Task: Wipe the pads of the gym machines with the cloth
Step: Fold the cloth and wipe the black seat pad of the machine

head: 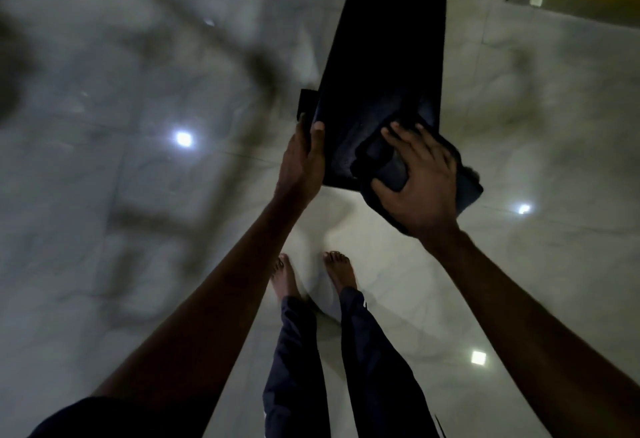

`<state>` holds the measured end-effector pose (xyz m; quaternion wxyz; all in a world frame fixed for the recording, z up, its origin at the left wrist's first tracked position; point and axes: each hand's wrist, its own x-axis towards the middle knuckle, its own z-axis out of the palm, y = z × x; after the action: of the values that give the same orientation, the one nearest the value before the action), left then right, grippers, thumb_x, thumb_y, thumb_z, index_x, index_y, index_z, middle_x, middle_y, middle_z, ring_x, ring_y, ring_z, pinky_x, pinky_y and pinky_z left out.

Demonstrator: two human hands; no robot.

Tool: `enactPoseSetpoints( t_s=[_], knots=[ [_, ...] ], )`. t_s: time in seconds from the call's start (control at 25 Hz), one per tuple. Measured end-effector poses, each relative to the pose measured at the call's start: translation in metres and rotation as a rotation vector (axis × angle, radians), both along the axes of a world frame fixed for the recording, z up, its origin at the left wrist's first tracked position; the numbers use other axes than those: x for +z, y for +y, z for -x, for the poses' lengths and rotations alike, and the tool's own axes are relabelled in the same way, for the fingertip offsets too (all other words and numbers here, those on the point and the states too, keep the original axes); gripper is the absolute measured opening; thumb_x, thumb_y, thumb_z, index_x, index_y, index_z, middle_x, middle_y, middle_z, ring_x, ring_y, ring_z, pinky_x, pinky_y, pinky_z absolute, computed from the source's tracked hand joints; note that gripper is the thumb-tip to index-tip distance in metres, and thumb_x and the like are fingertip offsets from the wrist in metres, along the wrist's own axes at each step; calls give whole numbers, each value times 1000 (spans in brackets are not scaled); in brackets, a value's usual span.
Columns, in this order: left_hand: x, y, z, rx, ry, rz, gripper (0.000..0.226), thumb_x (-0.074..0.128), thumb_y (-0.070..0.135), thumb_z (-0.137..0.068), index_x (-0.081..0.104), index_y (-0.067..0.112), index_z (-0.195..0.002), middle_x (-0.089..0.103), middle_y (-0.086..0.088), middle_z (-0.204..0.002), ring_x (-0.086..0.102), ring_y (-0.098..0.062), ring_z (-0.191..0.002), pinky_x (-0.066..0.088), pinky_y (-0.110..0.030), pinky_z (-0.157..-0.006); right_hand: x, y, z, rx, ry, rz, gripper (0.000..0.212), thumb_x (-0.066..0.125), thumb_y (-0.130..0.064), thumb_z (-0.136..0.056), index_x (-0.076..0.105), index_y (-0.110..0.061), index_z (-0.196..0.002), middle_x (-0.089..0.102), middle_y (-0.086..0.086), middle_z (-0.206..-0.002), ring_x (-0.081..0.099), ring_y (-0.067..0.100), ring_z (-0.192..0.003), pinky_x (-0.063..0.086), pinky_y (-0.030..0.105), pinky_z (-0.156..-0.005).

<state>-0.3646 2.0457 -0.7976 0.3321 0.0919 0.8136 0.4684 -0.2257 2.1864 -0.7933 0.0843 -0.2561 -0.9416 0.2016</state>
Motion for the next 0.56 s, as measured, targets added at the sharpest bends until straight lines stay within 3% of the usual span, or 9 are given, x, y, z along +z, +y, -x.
enactPoseSetpoints(
  t_s=[0.08,0.2,0.32,0.4,0.48,0.56],
  knots=[
    [2,14,3,-8,88,66,56,24,45,-107,21,18,-155,37,-11,-155,38,-24,-139,30,-24,-103,-6,-10,-25,-215,160,184,68,66,-40,-78,55,-18,-141,50,-3,-149,42,20,-142,36,42,-115],
    [-5,31,8,17,232,123,57,23,48,-104,31,17,-151,49,-13,-146,47,-30,-132,39,-34,-103,-5,-8,-12,-550,356,625,66,63,-39,-77,55,-19,-140,57,-9,-142,52,4,-131,42,19,-108],
    [-12,30,7,3,296,214,52,24,44,-106,33,17,-150,51,-12,-143,50,-30,-127,39,-30,-94,-5,6,-6,-722,370,783,69,59,-50,-71,60,-16,-132,69,-6,-121,64,2,-109,52,19,-92],
    [-11,32,3,-12,319,243,50,25,44,-106,34,18,-148,52,-12,-141,52,-29,-124,36,-26,-87,-3,-5,-23,-783,368,824,68,58,-51,-68,63,-17,-127,72,-7,-110,66,0,-99,52,15,-81],
    [-13,34,3,20,336,273,50,26,47,-105,37,18,-144,54,-12,-136,55,-30,-119,37,-28,-84,-6,-25,-35,-844,387,925,64,58,-48,-69,64,-14,-123,72,-6,-107,67,1,-97,52,17,-80],
    [-15,36,3,31,340,317,51,25,51,-104,37,20,-142,56,-11,-134,56,-30,-117,39,-32,-85,-9,-45,-41,-894,427,1019,58,57,-45,-72,64,-13,-120,72,0,-108,68,11,-102,56,31,-87]
  ],
)
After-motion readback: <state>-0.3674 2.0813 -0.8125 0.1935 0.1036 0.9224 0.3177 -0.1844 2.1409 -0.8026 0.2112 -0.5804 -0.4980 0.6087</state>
